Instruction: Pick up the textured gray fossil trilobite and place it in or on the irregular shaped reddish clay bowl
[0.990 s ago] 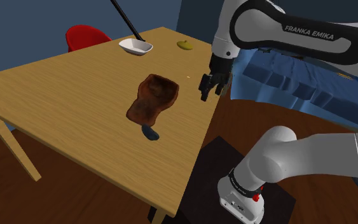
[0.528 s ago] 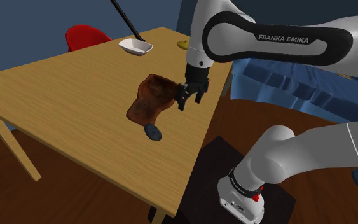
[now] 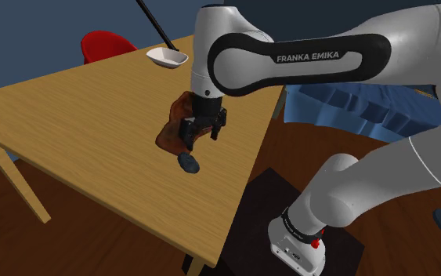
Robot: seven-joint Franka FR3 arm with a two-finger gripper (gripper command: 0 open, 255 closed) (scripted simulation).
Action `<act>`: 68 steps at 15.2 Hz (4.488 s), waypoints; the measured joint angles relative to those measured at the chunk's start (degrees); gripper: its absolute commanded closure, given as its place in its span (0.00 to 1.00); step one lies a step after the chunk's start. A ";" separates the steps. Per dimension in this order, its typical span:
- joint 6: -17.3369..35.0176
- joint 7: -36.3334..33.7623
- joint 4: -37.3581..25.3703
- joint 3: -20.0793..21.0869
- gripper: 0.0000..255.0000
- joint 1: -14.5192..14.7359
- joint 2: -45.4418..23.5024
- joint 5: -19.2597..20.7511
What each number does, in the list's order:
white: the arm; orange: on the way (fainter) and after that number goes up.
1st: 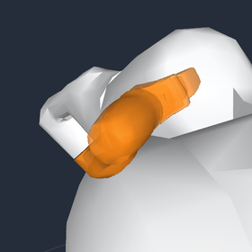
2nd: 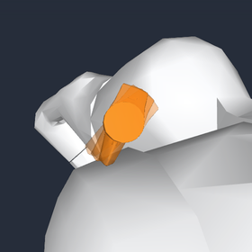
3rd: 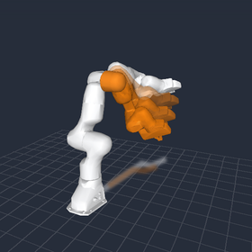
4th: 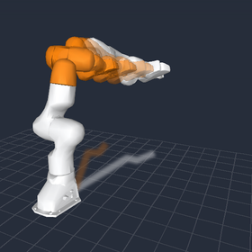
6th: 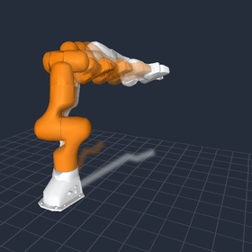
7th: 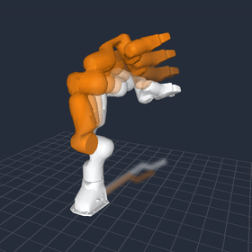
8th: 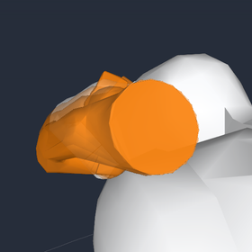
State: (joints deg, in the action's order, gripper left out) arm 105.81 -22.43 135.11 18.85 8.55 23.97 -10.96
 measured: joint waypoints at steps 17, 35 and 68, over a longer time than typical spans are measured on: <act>10.71 -6.15 -0.09 5.54 0.00 1.24 -10.34 0.33; 6.59 -5.96 -2.58 4.97 1.00 1.18 -8.64 0.18; -15.39 -1.74 -26.09 -0.53 1.00 -2.21 -10.89 3.88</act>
State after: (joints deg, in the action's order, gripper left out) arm 90.42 -24.17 109.03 18.32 6.34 13.08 -7.08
